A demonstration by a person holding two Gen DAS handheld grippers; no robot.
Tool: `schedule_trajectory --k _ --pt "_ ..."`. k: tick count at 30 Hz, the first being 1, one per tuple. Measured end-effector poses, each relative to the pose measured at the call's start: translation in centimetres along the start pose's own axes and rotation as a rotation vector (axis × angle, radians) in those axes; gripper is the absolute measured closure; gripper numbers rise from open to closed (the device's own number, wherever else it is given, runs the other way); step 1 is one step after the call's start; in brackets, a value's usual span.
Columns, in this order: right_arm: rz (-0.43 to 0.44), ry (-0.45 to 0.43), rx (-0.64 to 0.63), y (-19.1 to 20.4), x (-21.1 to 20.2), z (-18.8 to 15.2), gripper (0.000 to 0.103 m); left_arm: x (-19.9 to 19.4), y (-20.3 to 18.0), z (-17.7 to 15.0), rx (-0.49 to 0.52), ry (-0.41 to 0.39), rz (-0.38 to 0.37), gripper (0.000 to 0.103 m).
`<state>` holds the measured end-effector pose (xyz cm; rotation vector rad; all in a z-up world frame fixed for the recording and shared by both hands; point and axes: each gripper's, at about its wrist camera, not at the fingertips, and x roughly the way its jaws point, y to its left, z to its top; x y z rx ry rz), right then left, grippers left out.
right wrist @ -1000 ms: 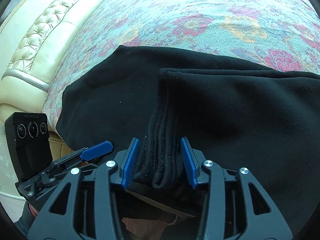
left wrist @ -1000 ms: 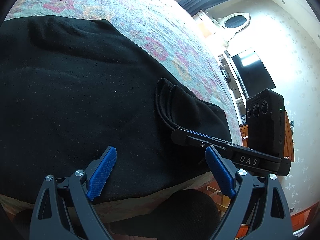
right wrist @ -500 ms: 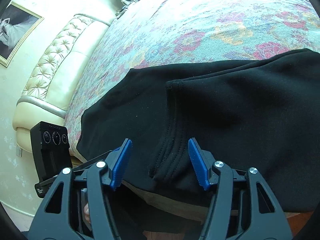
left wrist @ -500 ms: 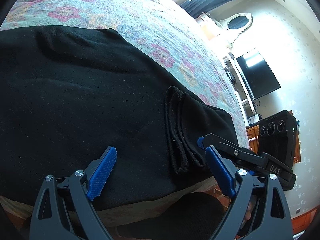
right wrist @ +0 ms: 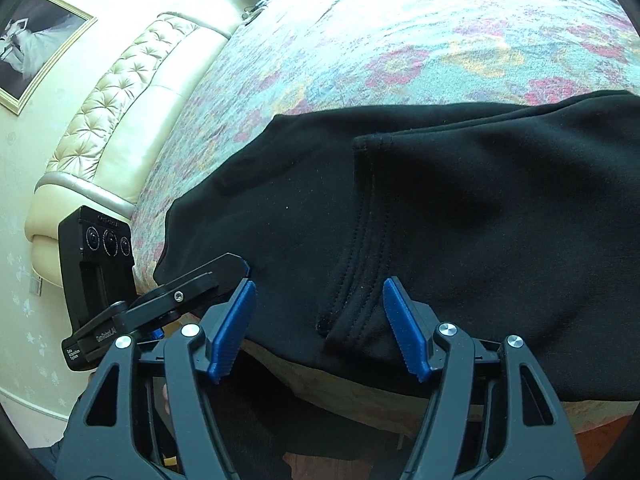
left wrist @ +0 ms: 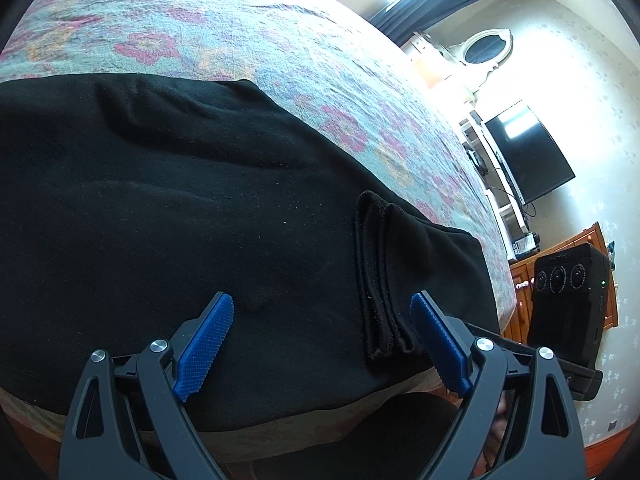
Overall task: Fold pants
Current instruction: 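Open the right gripper and release the folded edge onto the trousers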
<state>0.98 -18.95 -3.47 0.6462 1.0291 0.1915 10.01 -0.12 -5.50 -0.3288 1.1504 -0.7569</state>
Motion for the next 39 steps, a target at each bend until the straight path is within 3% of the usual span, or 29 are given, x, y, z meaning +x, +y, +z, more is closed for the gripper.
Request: schedule_trajectory --k 6,10,18,24,28,33,35,38,39 --pt "-0.103 -0.059 -0.090 0.6 -1.9 0.3 0.037 -2.0 1.2 0.6 0.012 -0.031 0.041 0.014" --pt "-0.121 -0.081 -0.082 -0.3 -2.6 0.6 0.029 -4.8 3.6 1.1 -0.019 -0.074 0.069 0.014" --pt "-0.115 -0.076 -0.058 -0.5 -1.9 0.0 0.029 -11.4 10.9 0.5 -0.139 -0.185 0.176 0.014" --pt "-0.105 -0.056 -0.047 0.0 -1.2 -0.3 0.029 -16.7 17.6 1.1 -0.227 -0.266 0.177 0.014" --pt "-0.111 -0.053 -0.049 0.2 -1.3 -0.4 0.028 -18.5 22.4 2.2 -0.234 -0.270 0.217 0.014" --pt "-0.109 -0.039 -0.040 0.5 -0.6 -0.3 0.028 -16.5 26.6 3.3 -0.306 -0.176 0.078 0.014" --pt "-0.108 -0.029 -0.043 0.8 -0.2 -0.4 0.028 -16.2 26.9 3.6 -0.299 -0.192 0.023 0.014" --pt "-0.104 -0.014 -0.046 1.0 0.2 -0.6 0.028 -15.3 27.5 4.1 -0.345 -0.192 -0.123 0.014" --pt "-0.103 -0.009 -0.045 1.0 0.4 -0.7 0.028 -15.0 27.4 4.2 -0.346 -0.186 -0.129 0.012"
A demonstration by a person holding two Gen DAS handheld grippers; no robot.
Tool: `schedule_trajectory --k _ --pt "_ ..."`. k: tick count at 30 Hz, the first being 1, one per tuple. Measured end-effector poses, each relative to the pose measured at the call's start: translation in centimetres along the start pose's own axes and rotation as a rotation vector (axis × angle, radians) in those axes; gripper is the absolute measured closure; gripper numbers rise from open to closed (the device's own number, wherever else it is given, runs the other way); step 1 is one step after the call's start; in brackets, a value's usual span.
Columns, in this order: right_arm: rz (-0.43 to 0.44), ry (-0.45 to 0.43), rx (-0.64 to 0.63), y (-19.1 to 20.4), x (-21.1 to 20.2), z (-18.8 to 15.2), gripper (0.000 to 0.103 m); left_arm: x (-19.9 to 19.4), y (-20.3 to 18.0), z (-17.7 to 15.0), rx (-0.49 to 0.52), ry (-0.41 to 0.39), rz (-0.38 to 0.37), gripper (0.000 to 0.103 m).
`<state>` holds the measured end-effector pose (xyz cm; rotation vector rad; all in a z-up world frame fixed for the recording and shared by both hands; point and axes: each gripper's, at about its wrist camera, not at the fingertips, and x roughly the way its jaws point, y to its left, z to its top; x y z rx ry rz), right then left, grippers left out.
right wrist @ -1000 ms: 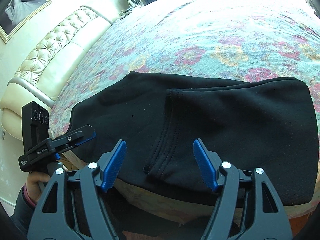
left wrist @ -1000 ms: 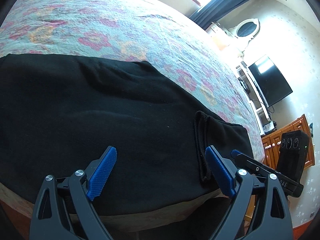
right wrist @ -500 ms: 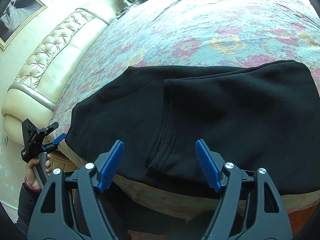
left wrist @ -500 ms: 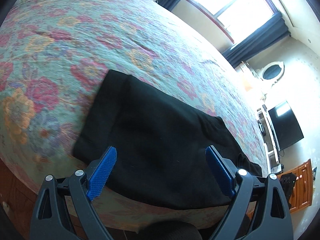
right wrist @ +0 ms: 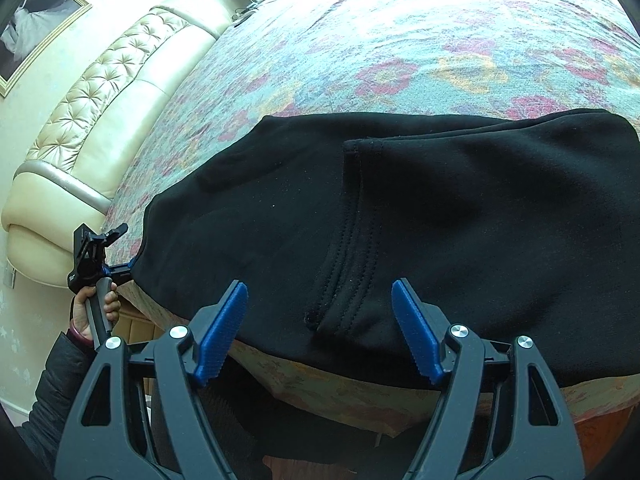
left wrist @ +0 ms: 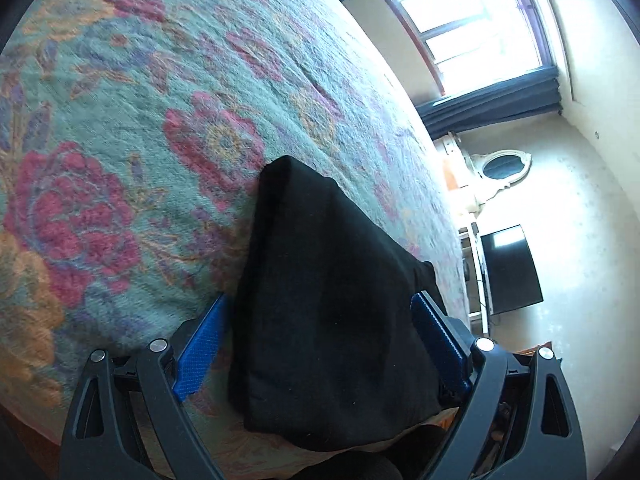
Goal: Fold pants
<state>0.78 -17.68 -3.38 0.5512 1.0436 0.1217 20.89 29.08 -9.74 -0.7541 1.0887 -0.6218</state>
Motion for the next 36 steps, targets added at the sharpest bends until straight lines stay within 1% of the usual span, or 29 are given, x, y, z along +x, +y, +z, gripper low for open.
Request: schedule_trajectory --k 2,4,5,7,8,11,14,17,18,19,20,21,22,24,26,28,29,30,33,36 --pt "0.004 0.009 0.003 0.1 0.3 0.0 0.028 0.6 -0.3 0.2 0.023 0.023 0.003 0.009" --pt "0.006 0.016 0.004 0.2 0.6 -0.1 0.028 1.2 -0.9 0.5 0.036 0.043 0.009 0.009" --pt "0.006 0.016 0.002 0.2 0.7 -0.2 0.028 1.4 -1.1 0.6 0.031 0.045 -0.002 0.009" --pt "0.005 0.019 -0.002 0.4 0.8 -0.3 0.028 1.8 -1.6 0.5 0.014 0.050 -0.071 0.009" --pt "0.004 0.016 -0.002 0.4 0.7 -0.4 0.028 2.1 -1.9 0.4 0.016 0.055 -0.081 0.009" --pt "-0.013 0.011 -0.016 0.5 0.7 -0.4 0.028 3.2 -2.5 0.2 0.052 0.067 -0.052 0.009" --pt "-0.058 0.001 -0.051 0.8 0.5 -0.6 0.028 3.5 -2.5 0.1 0.060 0.066 -0.044 0.009" --pt "-0.107 -0.011 -0.083 1.2 0.3 -0.8 0.027 3.7 -3.2 0.2 0.089 0.078 -0.013 0.009" --pt "-0.118 -0.012 -0.093 1.2 0.3 -0.9 0.022 3.9 -3.5 0.2 0.107 0.081 0.004 0.010" --pt "-0.129 -0.015 -0.102 1.3 0.3 -0.9 0.018 4.3 -4.0 0.2 0.126 0.083 0.029 0.013" --pt "-0.140 -0.022 -0.113 1.4 0.2 -1.0 0.018 4.4 -4.1 0.1 0.141 0.085 0.072 0.031" --pt "-0.150 -0.024 -0.124 1.5 0.2 -0.9 0.018 4.5 -4.0 0.0 0.149 0.087 0.122 0.052" --pt "-0.161 -0.025 -0.135 1.6 0.2 -1.0 0.018 4.5 -3.7 0.0 0.141 0.085 0.139 0.057" --pt "-0.171 -0.028 -0.150 1.8 0.3 -1.1 0.018 4.3 -3.3 0.0 0.117 0.079 0.120 0.064" --pt "-0.180 -0.031 -0.164 1.9 0.2 -1.2 0.018 4.3 -3.4 -0.1 0.124 0.074 0.123 0.071" --pt "-0.193 -0.038 -0.176 2.0 0.1 -1.2 0.018 4.3 -4.3 -0.2 0.166 0.062 0.163 0.073" --pt "-0.197 -0.041 -0.180 2.1 0.0 -1.1 0.018 4.5 -4.9 -0.1 0.187 0.055 0.182 0.076" --pt "-0.199 -0.044 -0.183 2.1 0.0 -1.1 0.018 4.3 -5.5 -0.1 0.196 0.045 0.184 0.082" --pt "-0.201 -0.052 -0.188 2.1 -0.4 -1.0 0.018 3.8 -7.6 -0.2 0.210 0.010 0.168 0.086" --pt "-0.205 -0.055 -0.188 1.9 -0.9 -0.9 0.018 3.1 -10.7 -0.5 0.251 -0.025 0.100 0.088"
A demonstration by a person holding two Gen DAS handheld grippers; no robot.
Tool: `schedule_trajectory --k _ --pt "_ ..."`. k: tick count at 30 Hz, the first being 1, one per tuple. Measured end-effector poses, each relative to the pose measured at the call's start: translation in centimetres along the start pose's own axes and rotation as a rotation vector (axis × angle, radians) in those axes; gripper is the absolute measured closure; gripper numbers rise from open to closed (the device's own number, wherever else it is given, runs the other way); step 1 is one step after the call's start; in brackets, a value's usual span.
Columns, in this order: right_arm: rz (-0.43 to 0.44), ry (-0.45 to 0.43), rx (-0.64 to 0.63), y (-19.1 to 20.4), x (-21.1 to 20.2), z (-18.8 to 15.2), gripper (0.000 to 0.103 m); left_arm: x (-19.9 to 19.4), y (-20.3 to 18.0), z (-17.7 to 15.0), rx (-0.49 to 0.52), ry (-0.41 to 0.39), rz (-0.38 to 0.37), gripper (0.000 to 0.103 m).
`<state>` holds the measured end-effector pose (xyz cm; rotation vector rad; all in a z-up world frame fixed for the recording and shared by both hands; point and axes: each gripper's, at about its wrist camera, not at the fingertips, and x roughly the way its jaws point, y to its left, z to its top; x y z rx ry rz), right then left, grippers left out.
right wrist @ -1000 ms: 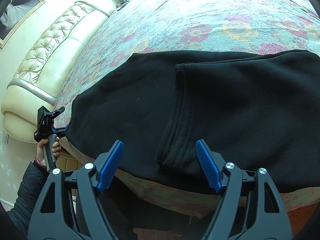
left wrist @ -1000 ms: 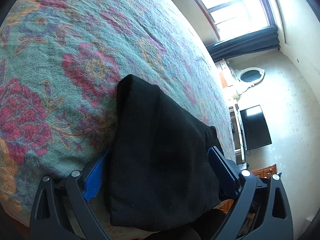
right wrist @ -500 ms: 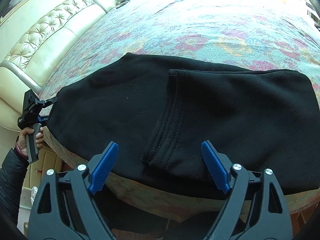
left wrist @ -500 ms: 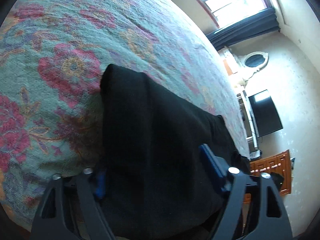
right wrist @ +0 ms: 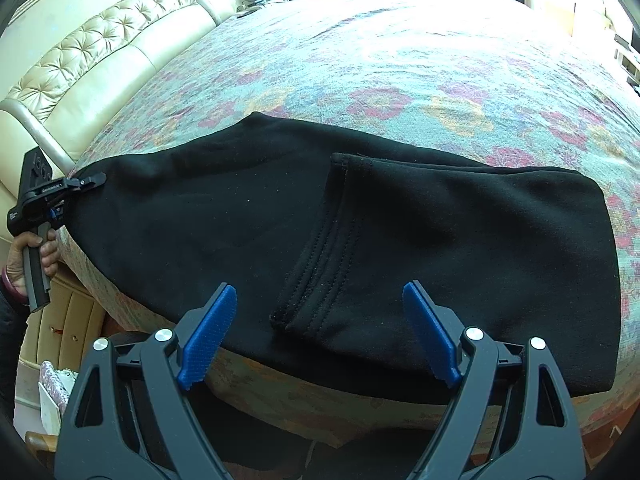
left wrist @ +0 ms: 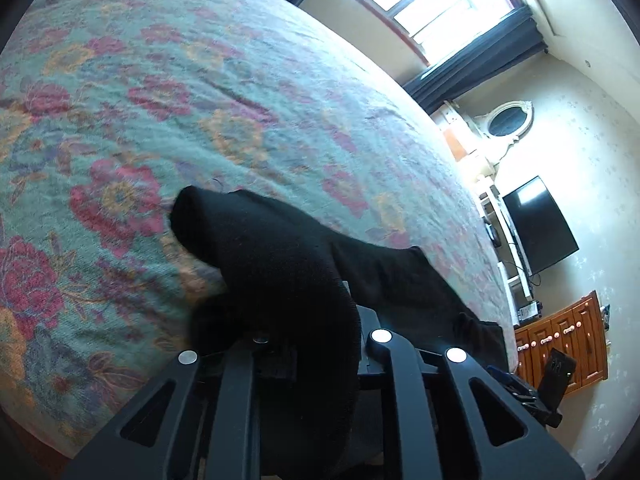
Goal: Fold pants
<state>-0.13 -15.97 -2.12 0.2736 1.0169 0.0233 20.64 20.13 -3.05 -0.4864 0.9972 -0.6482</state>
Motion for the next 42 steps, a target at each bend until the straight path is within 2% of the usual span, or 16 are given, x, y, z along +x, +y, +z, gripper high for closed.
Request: schedule_trajectory --k 1,5,9,14,17,19,23,26,29,34,39,40,42 --pt "-0.002 -0.003 0.002 -0.2 -0.2 0.0 0.018 -0.4 -0.8 0.1 0.016 -0.011 -0.018 0.088" --pt "0.000 -0.017 0.031 -1.5 -1.2 0.6 0.018 0.4 -8.1 0.4 0.131 -0.021 -0.077 0.088" --pt "-0.007 -0.042 0.066 -3.1 -2.6 1.0 0.018 3.0 -14.3 -0.3 0.215 0.023 -0.131 0.088" --pt "-0.006 -0.066 0.118 -5.3 -3.8 0.8 0.018 7.2 -19.3 -2.5 0.288 0.096 -0.150 0.088" --pt "0.004 -0.065 0.154 -6.4 -4.0 0.5 0.018 9.0 -20.3 -3.4 0.316 0.113 -0.131 0.087" --pt "0.011 -0.062 0.167 -6.8 -4.1 0.4 0.018 9.1 -19.6 -3.4 0.285 0.120 -0.135 0.087" --pt "0.023 -0.063 0.172 -6.8 -3.8 0.4 0.018 7.4 -17.9 -2.6 0.255 0.104 -0.128 0.087" --pt "0.041 -0.044 0.178 -6.4 -3.1 0.3 0.018 6.5 -18.7 -2.0 0.306 0.095 -0.091 0.087" --pt "0.041 -0.022 0.176 -6.0 -2.5 0.1 0.018 7.3 -20.1 -1.6 0.330 0.109 -0.076 0.086" --pt "0.040 -0.022 0.177 -6.2 -3.0 -0.3 0.018 11.3 -22.9 -2.0 0.334 0.136 -0.032 0.086" --pt "0.038 -0.029 0.229 -8.1 -3.6 -1.0 0.017 17.0 -26.5 -3.5 0.379 0.167 0.073 0.083" --pt "0.041 -0.030 0.243 -8.5 -3.7 -1.2 0.017 18.2 -27.2 -3.9 0.388 0.178 0.086 0.082" --pt "0.045 -0.030 0.265 -9.2 -3.6 -1.4 0.017 20.6 -28.1 -4.7 0.395 0.197 0.120 0.073"
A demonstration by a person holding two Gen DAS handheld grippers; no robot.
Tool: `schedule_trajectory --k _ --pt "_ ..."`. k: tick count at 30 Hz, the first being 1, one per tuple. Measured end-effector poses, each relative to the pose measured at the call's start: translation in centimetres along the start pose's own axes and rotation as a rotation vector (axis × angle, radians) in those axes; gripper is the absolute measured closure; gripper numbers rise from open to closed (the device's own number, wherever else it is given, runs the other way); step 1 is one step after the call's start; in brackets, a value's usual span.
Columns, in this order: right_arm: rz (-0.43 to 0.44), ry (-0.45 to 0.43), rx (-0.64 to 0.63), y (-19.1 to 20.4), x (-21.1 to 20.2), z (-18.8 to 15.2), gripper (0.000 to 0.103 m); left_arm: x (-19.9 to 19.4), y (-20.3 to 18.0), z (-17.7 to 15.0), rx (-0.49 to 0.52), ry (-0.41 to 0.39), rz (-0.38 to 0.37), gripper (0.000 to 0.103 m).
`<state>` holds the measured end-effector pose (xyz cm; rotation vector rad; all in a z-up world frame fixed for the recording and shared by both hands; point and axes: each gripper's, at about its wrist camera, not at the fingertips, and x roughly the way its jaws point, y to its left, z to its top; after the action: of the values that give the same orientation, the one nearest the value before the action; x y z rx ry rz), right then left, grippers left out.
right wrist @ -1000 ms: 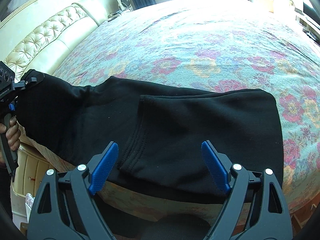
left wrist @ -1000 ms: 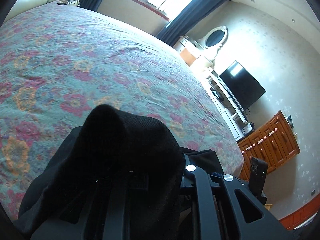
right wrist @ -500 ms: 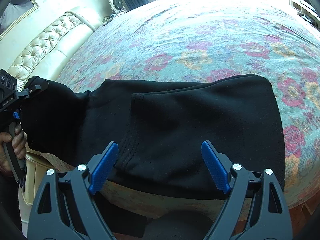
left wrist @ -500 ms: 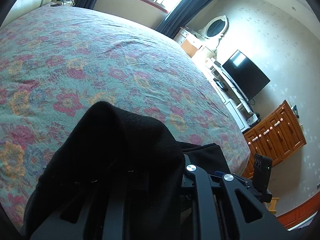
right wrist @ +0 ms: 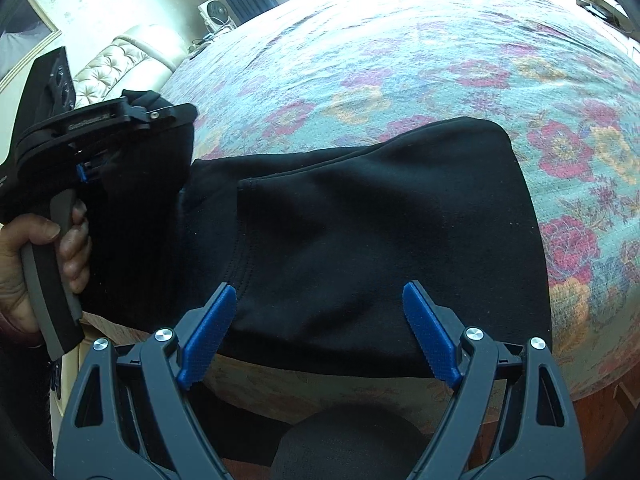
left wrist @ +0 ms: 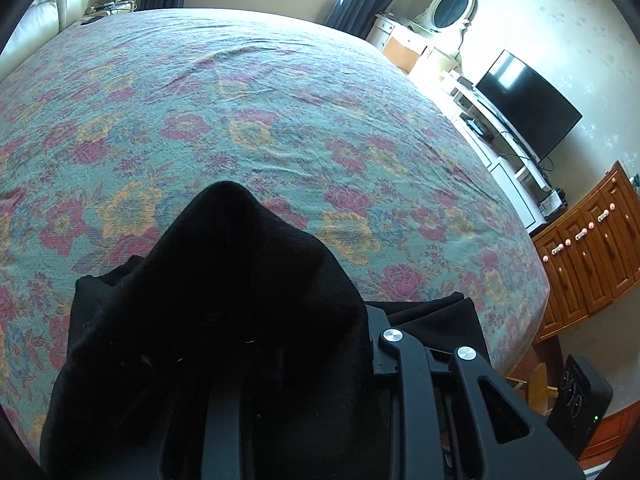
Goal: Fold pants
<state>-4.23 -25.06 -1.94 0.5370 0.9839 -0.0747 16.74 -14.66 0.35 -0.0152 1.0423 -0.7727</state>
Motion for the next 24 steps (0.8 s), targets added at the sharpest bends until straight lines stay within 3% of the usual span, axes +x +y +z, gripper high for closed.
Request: schedule_trajectory --k 3,6,9,12,16,18,21,24 --pt "0.004 -0.001 0.017 -0.6 0.0 0.1 0.017 3.8 -0.7 0.1 -0.060 0.076 0.030 0.062" --pt "0.012 0.001 0.027 -0.8 0.0 0.0 0.017 6.2 -0.6 0.2 -0.197 0.146 0.018 0.059" --pt "0.025 0.005 0.044 -1.4 0.0 0.1 0.017 6.4 -1.2 0.8 -0.288 0.151 -0.013 0.039" --pt "0.057 0.007 0.086 -2.2 0.0 0.2 0.017 6.1 -2.3 1.8 -0.323 0.162 -0.056 0.028" --pt "0.086 0.006 0.128 -3.0 0.0 0.3 0.017 6.2 -2.5 2.5 -0.486 0.193 -0.111 0.016" --pt "0.093 0.008 0.135 -3.1 -0.1 0.3 0.017 7.0 -1.8 2.0 -0.616 0.244 -0.106 0.016" --pt "0.091 0.005 0.139 -3.2 -0.5 0.4 0.017 8.7 -0.4 0.6 -0.791 0.406 -0.112 0.016" --pt "0.063 -0.007 0.125 -3.2 -0.7 0.6 0.018 8.4 -0.2 -0.3 -0.909 0.481 -0.218 0.016"
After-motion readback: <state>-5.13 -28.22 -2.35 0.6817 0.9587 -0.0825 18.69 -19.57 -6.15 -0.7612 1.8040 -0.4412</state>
